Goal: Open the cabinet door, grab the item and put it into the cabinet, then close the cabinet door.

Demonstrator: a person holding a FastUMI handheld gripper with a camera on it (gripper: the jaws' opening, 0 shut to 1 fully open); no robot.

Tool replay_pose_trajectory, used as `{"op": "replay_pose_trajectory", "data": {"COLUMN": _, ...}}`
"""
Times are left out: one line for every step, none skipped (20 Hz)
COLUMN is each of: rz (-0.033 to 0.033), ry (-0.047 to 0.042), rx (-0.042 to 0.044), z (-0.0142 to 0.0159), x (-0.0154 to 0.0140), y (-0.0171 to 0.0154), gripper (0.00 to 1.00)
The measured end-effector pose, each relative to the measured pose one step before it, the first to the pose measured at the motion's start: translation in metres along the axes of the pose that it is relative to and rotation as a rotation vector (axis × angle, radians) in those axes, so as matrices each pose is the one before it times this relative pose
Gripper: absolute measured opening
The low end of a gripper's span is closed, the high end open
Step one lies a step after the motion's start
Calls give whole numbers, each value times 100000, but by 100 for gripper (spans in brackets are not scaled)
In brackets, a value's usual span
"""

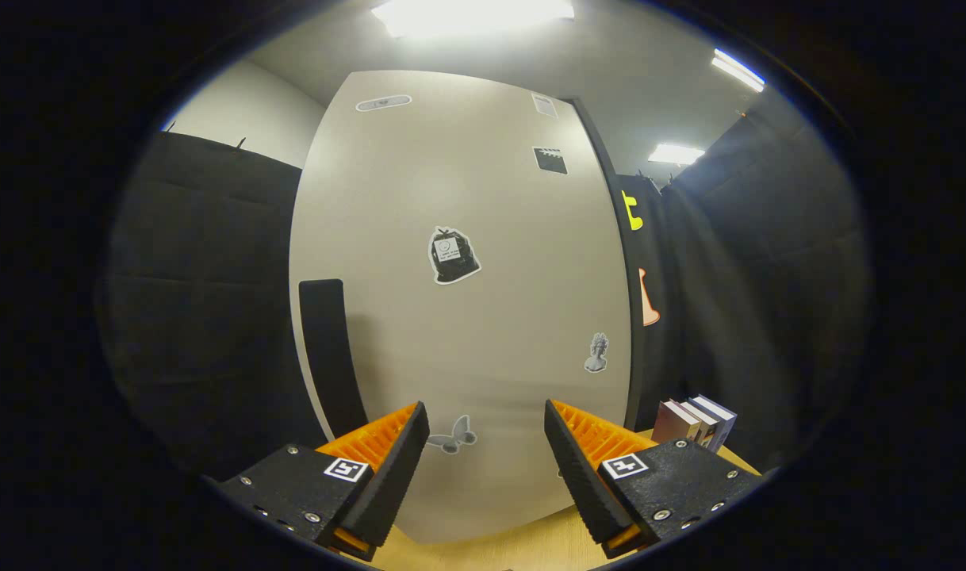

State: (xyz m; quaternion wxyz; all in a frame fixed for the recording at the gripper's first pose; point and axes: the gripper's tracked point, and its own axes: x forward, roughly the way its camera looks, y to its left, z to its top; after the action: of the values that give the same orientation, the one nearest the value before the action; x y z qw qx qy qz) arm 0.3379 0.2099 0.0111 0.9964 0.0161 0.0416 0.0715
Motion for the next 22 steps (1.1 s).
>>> {"op": "replay_pose_trajectory", "data": {"rz": 275, "ry": 333, "rx": 654, "z": -90, "x": -85, "y": 98, "gripper": 91}}
{"op": "replay_pose_trajectory", "data": {"rz": 301, "ry": 632, "rx": 569, "z": -183, "x": 34, "y": 32, "gripper": 91}}
{"op": "replay_pose_trajectory", "data": {"rz": 249, "ry": 452, "rx": 394, "z": -120, "x": -33, "y": 28, "gripper": 91}}
{"op": "replay_pose_trajectory", "data": {"rz": 103, "ry": 199, "rx": 147, "z": -58, "x": 18, "y": 47, "gripper": 91}}
{"op": "replay_pose_trajectory", "data": {"rz": -37, "ry": 24, "rx": -87, "z": 56, "x": -61, "y": -29, "gripper": 91}}
{"op": "replay_pose_trajectory", "data": {"rz": 10, "ry": -75, "rx": -179, "z": 126, "x": -76, "y": -2, "gripper": 91}}
{"op": "replay_pose_trajectory", "data": {"rz": -52, "ry": -280, "rx": -44, "z": 141, "x": -109, "y": -48, "gripper": 91}}
{"op": "replay_pose_trajectory", "data": {"rz": -159, "ry": -354, "rx": -22, "z": 126, "x": 11, "y": -22, "gripper": 91}}
{"op": "replay_pose_trajectory", "data": {"rz": -500, "ry": -132, "rx": 42, "z": 191, "x": -128, "y": -145, "gripper": 91}}
{"op": "replay_pose_trajectory", "data": {"rz": -525, "ry": -265, "rx": -62, "z": 128, "x": -154, "y": -150, "gripper": 91}}
{"op": "replay_pose_trajectory", "data": {"rz": -547, "ry": -669, "rx": -195, "z": 285, "x": -236, "y": -184, "gripper": 91}}
{"op": "replay_pose_trajectory", "data": {"rz": -514, "ry": -857, "rx": -502, "z": 104, "x": -180, "y": -191, "gripper": 91}}
{"op": "replay_pose_trajectory", "data": {"rz": -684, "ry": -592, "rx": -823, "z": 192, "x": -348, "y": -328, "gripper": 91}}
{"op": "replay_pose_trajectory", "data": {"rz": -833, "ry": -566, "rx": -888, "z": 216, "x": -704, "y": -491, "gripper": 91}}
{"op": "replay_pose_trajectory", "data": {"rz": -739, "ry": -466, "rx": -730, "z": 177, "x": -597, "y": -404, "gripper": 91}}
{"op": "replay_pose_trajectory", "data": {"rz": -741, "ry": -651, "rx": -481, "z": 221, "x": -738, "y": -421, "gripper": 91}}
{"op": "replay_pose_trajectory", "data": {"rz": -825, "ry": -371, "rx": -226, "z": 157, "x": -540, "y": -374, "gripper": 91}}
{"op": "replay_pose_trajectory", "data": {"rz": -1037, "ry": -220, "rx": -63, "z": 76, "x": -677, "y": -443, "gripper": 91}}
{"op": "replay_pose_trajectory", "data": {"rz": -1104, "ry": -203, "rx": 32, "z": 78, "x": -471, "y": -480, "gripper": 91}}
{"op": "replay_pose_trajectory", "data": {"rz": -1125, "ry": -127, "rx": -69, "z": 59, "x": -688, "y": -480, "gripper": 91}}
{"op": "replay_pose_trajectory", "data": {"rz": -1358, "ry": 134, "rx": -136, "z": 6, "x": -506, "y": -604, "gripper": 91}}
{"op": "replay_pose_trajectory", "data": {"rz": -1301, "ry": -85, "rx": 8, "z": 181, "x": -566, "y": -951, "gripper": 91}}
